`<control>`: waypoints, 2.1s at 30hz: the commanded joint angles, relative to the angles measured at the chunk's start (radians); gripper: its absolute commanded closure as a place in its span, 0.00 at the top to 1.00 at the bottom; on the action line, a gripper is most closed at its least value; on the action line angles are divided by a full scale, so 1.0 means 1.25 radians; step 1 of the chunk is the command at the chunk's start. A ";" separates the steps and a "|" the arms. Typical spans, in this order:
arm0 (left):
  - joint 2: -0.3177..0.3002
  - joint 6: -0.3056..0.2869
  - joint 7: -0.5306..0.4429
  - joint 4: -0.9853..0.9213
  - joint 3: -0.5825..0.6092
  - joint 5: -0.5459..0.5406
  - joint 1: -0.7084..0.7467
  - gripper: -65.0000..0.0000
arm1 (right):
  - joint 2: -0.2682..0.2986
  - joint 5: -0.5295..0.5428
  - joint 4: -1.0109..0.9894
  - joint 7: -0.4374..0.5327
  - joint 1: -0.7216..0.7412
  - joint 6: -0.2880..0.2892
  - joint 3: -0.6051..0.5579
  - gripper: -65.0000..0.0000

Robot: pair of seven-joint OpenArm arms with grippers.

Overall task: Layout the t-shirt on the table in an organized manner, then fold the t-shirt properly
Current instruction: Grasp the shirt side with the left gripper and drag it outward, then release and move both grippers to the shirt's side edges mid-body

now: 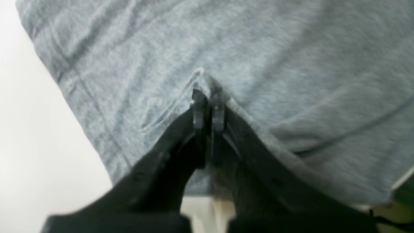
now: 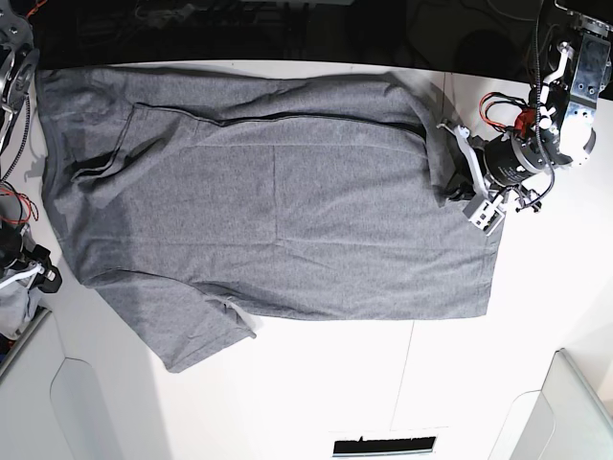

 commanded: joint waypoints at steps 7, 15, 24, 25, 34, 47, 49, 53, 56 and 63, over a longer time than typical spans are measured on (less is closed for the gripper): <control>-0.013 0.043 0.001 0.109 -0.096 -0.007 0.106 0.00 | 0.018 0.013 0.015 0.019 0.021 0.004 0.003 0.36; -0.009 0.043 0.002 0.125 -0.201 -0.010 0.180 0.00 | 0.018 0.014 0.015 0.025 0.021 0.004 0.003 0.36; 0.022 0.092 0.001 0.125 -0.230 0.000 0.260 0.26 | 0.018 0.013 0.015 0.025 0.021 0.004 0.003 0.36; 0.032 0.098 0.002 0.125 -0.235 0.004 0.262 0.26 | 0.018 0.014 0.015 0.025 0.021 0.004 0.003 0.36; 0.067 0.126 -0.032 0.126 -0.393 -0.013 0.256 0.26 | 0.019 0.031 0.015 0.031 0.021 0.005 0.003 0.45; 0.033 0.015 -0.059 0.120 -0.410 -0.160 0.228 0.55 | 0.017 -0.055 0.012 0.120 0.026 -0.065 -0.077 0.60; 0.010 0.015 -0.059 0.106 -0.389 -0.160 0.201 0.55 | 0.018 -0.081 0.012 0.136 0.028 -0.094 -0.135 0.60; -0.037 0.015 -0.061 0.047 -0.313 -0.159 0.119 0.60 | 0.017 -0.116 0.005 0.152 0.027 -0.139 -0.225 0.60; -0.059 0.015 -0.072 -0.016 -0.243 -0.152 0.042 0.61 | 0.017 -0.116 -0.010 0.160 0.027 -0.145 -0.252 0.60; -0.060 0.054 -0.091 -0.211 -0.107 -0.132 -0.168 0.61 | 0.018 -0.125 -0.039 0.160 0.025 -0.159 -0.252 0.60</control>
